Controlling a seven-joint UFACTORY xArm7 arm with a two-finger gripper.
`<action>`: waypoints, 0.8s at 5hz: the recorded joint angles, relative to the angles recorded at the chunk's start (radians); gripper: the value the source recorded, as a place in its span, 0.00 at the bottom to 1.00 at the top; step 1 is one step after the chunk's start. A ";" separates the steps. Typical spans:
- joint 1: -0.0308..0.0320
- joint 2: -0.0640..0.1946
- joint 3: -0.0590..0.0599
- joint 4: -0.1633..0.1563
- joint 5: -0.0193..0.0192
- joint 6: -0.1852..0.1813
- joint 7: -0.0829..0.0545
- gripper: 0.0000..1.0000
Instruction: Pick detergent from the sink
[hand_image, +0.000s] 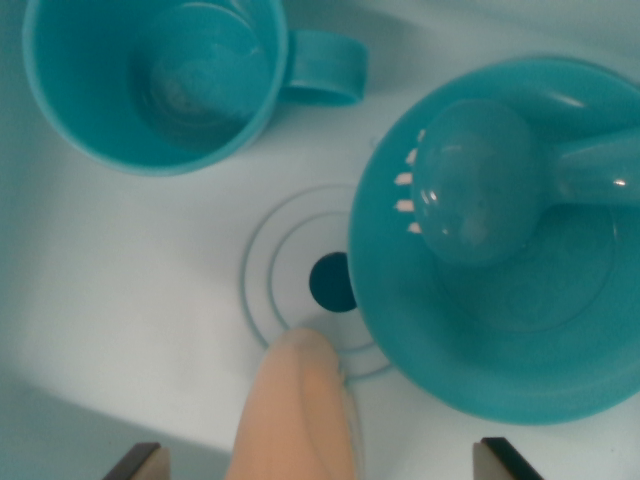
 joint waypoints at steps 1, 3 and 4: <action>0.0000 0.000 0.000 0.000 0.0000 0.000 0.000 0.00; 0.0000 0.000 0.000 0.000 0.0000 0.000 0.000 1.00; 0.0000 0.000 0.000 0.000 0.0000 0.000 0.000 1.00</action>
